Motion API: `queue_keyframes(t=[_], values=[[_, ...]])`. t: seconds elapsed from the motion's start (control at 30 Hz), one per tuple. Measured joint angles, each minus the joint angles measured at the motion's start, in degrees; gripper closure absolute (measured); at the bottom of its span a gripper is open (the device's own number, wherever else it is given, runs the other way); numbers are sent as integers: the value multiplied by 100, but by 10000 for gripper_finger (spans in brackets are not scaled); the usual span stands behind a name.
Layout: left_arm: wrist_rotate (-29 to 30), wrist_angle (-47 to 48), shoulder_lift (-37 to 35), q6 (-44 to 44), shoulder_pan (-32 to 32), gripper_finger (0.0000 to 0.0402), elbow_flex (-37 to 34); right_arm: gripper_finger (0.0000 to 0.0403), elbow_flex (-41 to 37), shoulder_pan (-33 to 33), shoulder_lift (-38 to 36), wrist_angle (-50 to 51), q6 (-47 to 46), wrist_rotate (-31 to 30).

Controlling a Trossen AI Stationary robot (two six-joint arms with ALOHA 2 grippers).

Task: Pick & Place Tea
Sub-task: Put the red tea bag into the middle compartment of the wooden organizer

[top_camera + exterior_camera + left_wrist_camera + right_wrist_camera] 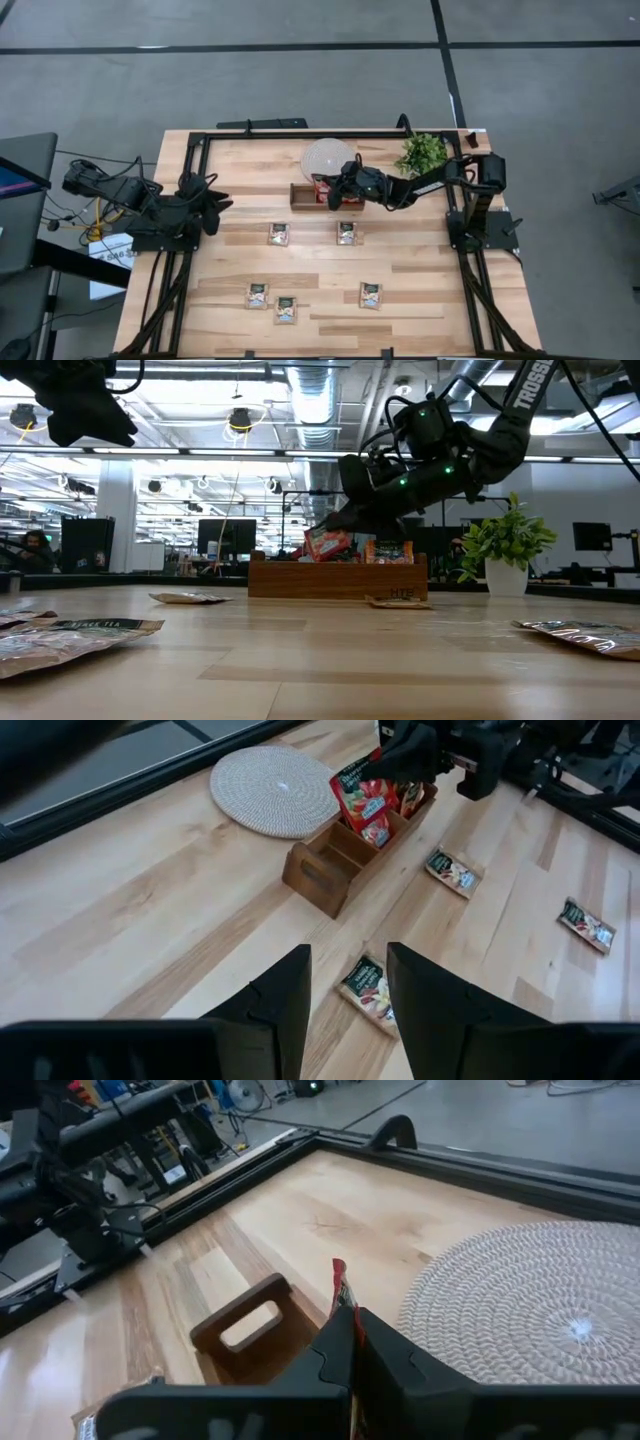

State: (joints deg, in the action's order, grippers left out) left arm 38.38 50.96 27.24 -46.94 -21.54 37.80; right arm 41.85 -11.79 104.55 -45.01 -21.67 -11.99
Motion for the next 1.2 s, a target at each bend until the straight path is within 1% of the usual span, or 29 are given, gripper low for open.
queue_keyframes(t=[0.13, 0.43, 0.6, 0.73, 0.87, 1.03, 1.2], values=[[-47, 24, 0, 22, 0, 278, 0, 391, 0, -38, 0, 148, -39, 0], [-47, 110, 0, 22, 0, 278, 0, 309, 0, -37, 0, 136, -169, 4], [-47, 116, 0, 22, 0, 278, 0, 292, 0, -38, 0, 135, -98, 2], [-47, 153, 0, 22, 0, 278, 0, 296, -6, -34, -120, 196, -79, 0], [-45, 164, 0, 22, 2, 278, 0, 312, -7, -25, -351, 539, 79, -4], [-43, 164, 2, 22, 2, 278, 0, 345, 71, -25, -507, 1138, 140, -43], [-43, 164, 2, 20, 0, 278, 0, 392, 671, 82, -505, 2213, 643, -62]])
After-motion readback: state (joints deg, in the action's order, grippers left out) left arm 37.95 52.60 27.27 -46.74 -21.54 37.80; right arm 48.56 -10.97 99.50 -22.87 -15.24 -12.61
